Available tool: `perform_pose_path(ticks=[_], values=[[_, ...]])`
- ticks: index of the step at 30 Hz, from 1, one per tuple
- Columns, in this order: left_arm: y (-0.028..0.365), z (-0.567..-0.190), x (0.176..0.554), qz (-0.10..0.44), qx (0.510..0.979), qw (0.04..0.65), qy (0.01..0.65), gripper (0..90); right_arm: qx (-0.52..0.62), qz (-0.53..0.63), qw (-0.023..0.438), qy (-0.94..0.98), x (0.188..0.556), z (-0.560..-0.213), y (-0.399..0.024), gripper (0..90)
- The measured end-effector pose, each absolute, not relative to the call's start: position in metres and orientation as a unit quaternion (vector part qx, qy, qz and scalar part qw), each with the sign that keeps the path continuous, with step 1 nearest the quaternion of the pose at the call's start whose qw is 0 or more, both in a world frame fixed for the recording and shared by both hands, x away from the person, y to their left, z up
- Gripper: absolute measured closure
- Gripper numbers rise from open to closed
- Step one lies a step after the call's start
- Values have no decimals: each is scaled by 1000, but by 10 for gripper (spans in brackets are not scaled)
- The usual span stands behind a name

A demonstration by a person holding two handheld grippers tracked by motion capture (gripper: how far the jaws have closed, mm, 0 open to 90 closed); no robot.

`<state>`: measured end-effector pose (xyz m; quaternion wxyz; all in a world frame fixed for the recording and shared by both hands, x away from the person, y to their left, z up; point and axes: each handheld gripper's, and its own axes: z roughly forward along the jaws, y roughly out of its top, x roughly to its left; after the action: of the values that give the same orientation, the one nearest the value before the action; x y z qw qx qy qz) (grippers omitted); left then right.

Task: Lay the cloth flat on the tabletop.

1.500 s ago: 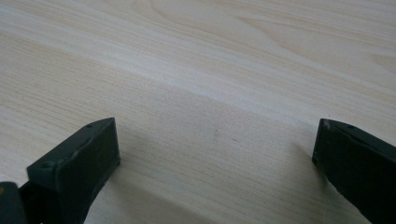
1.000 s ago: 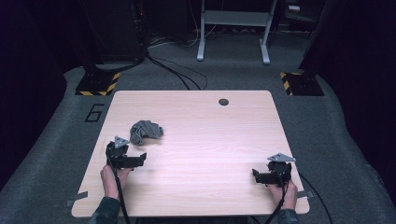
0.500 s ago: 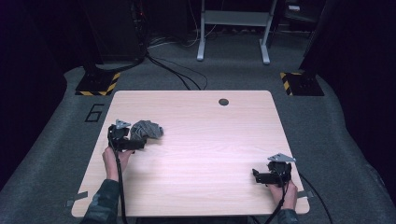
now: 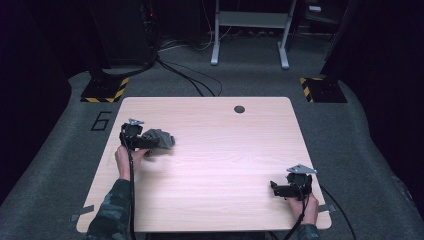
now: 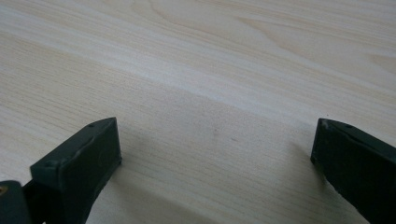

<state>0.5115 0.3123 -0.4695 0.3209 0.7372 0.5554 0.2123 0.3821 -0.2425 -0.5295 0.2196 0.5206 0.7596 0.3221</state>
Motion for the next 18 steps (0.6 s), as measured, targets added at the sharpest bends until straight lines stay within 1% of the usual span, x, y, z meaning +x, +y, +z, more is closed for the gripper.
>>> perform_pose_path(ticks=[4,5,6,8,10,13,15,16,17,18], values=[[315,-474,517,207,730,329,562,91,520,322,219,760,382,-529,-243,13],[315,-476,519,209,729,327,563,91,520,322,220,760,382,-530,-243,13],[315,-478,520,205,732,323,564,162,520,322,220,760,382,-530,-243,13],[314,-482,522,198,734,326,562,177,520,322,220,760,382,-530,-243,13],[312,-486,523,196,739,323,557,248,519,322,219,761,382,-529,-243,13],[310,-489,522,198,741,321,556,329,519,322,219,761,382,-529,-243,14],[308,-492,522,203,746,311,552,419,518,322,219,761,382,-529,-243,16],[308,-492,522,203,746,311,552,444,518,323,219,761,382,-529,-243,18],[305,-496,522,210,749,294,556,505,518,323,219,761,382,-529,-243,20],[305,-496,522,210,749,294,556,544,518,323,219,761,382,-529,-243,20]])
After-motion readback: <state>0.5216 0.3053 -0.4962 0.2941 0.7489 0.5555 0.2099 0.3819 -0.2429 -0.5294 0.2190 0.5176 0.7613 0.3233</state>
